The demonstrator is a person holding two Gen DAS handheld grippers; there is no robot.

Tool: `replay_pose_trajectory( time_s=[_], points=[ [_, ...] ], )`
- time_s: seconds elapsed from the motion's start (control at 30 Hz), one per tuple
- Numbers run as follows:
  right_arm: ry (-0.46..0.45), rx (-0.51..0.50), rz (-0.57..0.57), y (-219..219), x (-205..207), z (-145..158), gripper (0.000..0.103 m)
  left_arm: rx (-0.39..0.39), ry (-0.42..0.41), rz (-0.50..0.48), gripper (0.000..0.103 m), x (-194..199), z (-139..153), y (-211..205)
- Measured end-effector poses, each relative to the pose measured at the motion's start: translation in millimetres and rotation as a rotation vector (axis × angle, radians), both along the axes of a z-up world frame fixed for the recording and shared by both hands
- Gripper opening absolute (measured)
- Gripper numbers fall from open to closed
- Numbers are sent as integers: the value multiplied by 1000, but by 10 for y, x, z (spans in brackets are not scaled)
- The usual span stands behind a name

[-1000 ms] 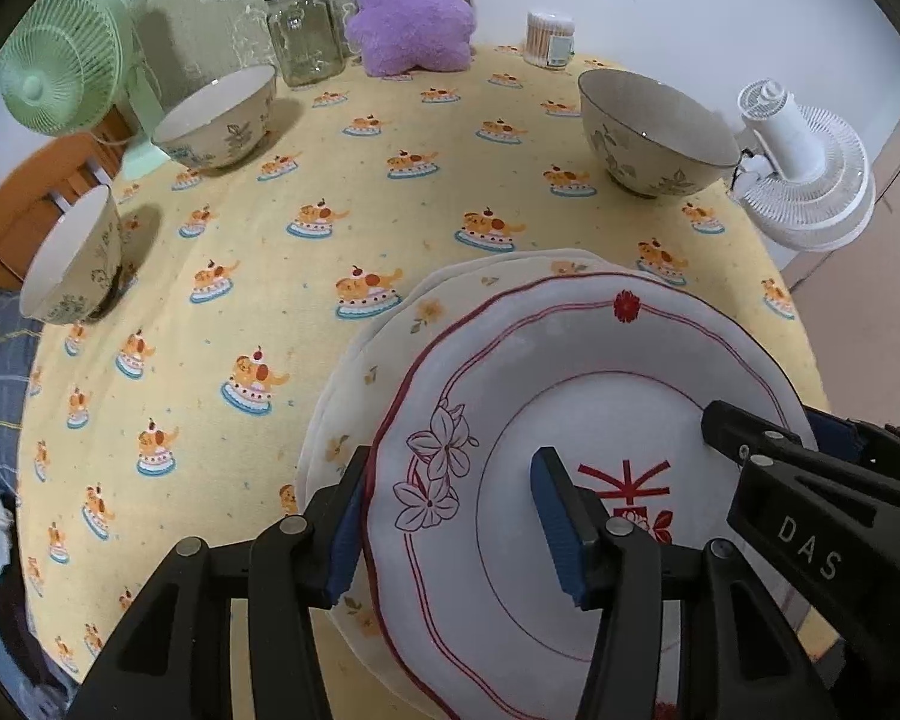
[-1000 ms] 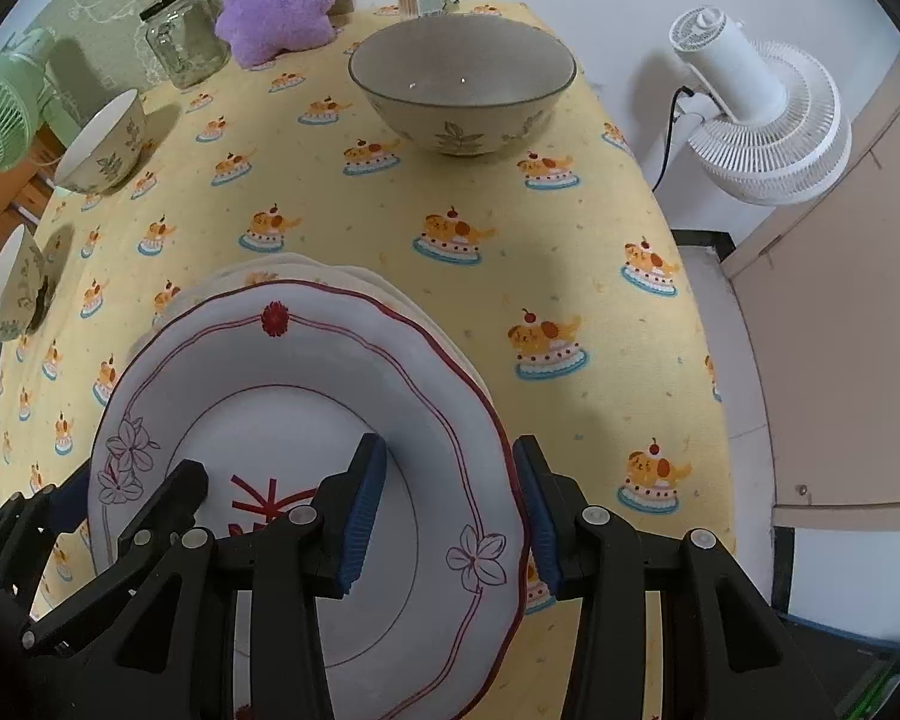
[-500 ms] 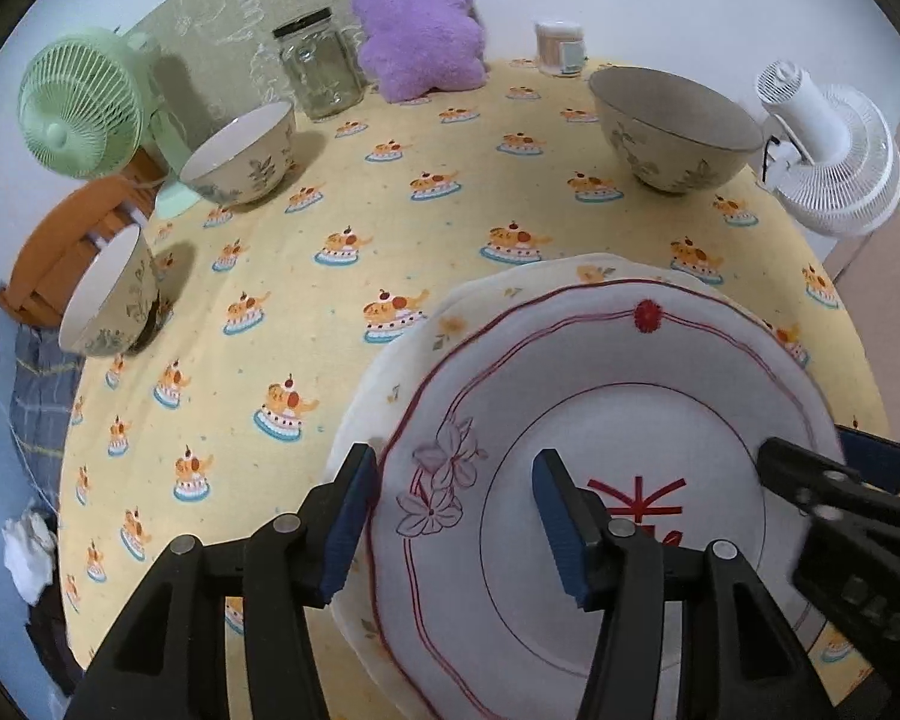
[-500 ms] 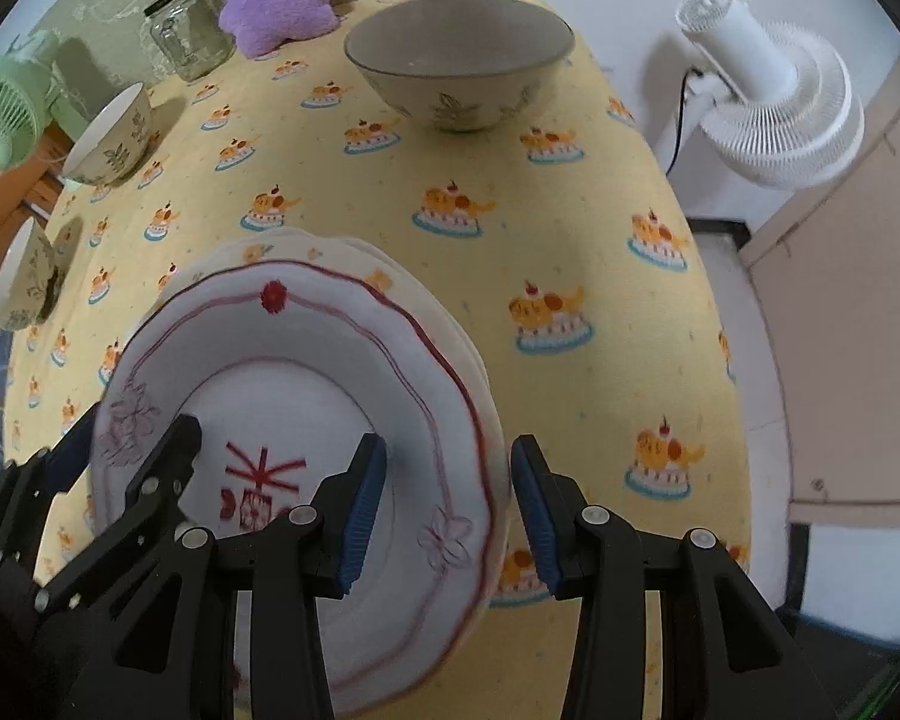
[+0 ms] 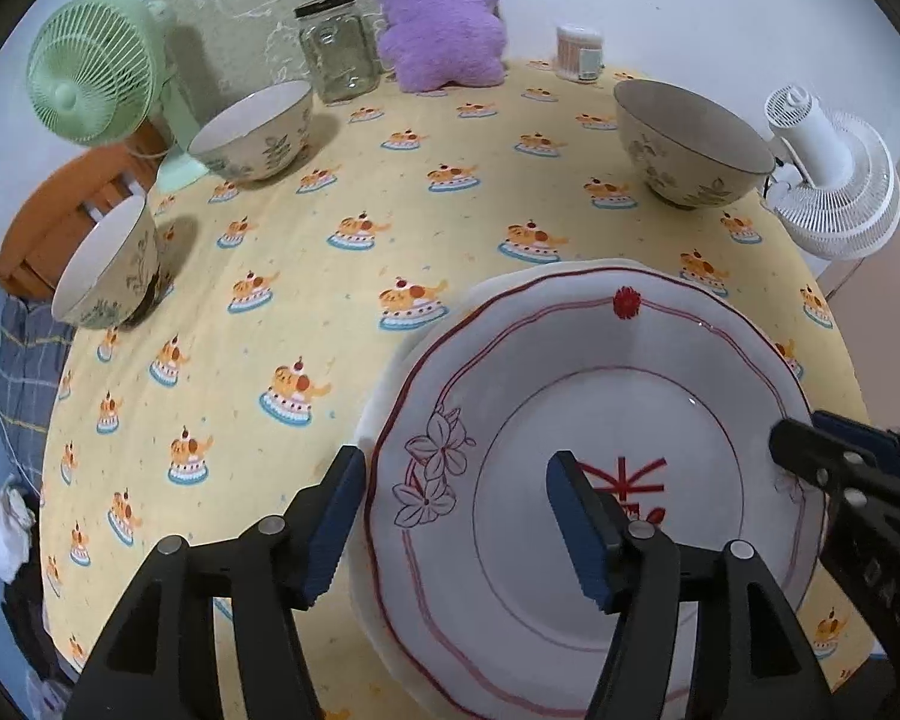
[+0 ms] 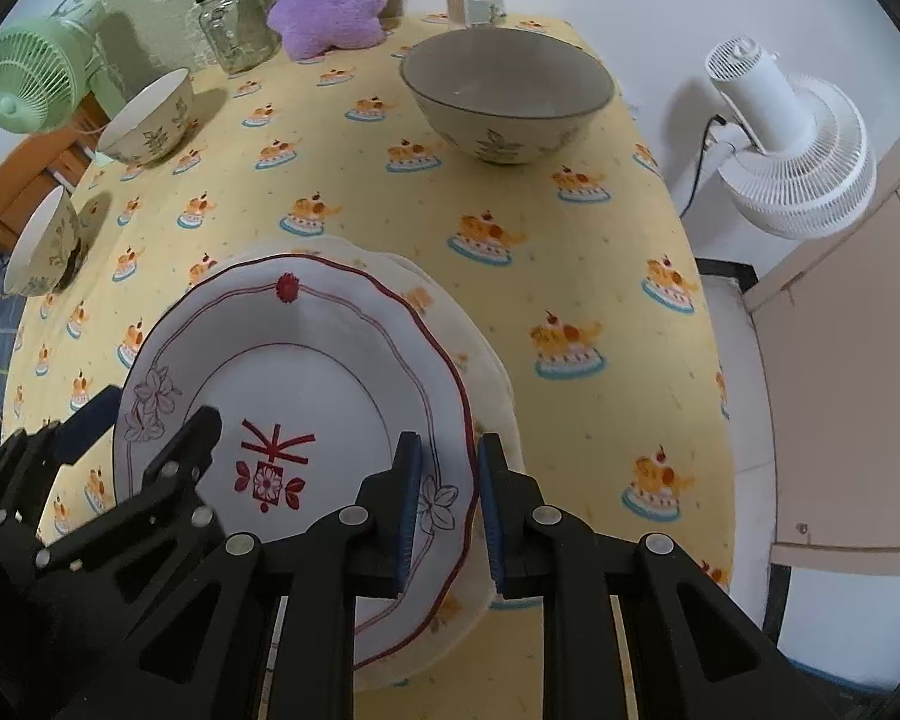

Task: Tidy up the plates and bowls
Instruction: 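Lower the red-patterned plate onto the orange-flower plates and open both tools, then move both tools to the large grey-rimmed bowl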

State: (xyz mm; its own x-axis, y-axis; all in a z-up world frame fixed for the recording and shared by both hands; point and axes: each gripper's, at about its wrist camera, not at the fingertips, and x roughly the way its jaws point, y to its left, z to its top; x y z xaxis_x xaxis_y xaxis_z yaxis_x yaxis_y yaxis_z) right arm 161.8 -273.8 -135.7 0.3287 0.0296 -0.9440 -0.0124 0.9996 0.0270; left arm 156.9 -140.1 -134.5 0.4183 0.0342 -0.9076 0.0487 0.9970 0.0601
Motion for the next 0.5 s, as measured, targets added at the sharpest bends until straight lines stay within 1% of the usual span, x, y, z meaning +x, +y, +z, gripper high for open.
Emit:
replay_pose_trajectory(
  time_s=[0.1,0.23,0.33,0.5],
  points=[
    [2,-1,-2,12,33,-1,23,-34,20,24,66,0,14,101],
    [9,81,-70,-86,30,51,24,-85,17,45,66,-23,119,267],
    [-31,79,-99,-63,-6,155,24,-97,2,41,67,-57,224,409],
    [-112,69,-66,276,-50,423,24,-121,-7,48,67,-110,329,773]
  ],
)
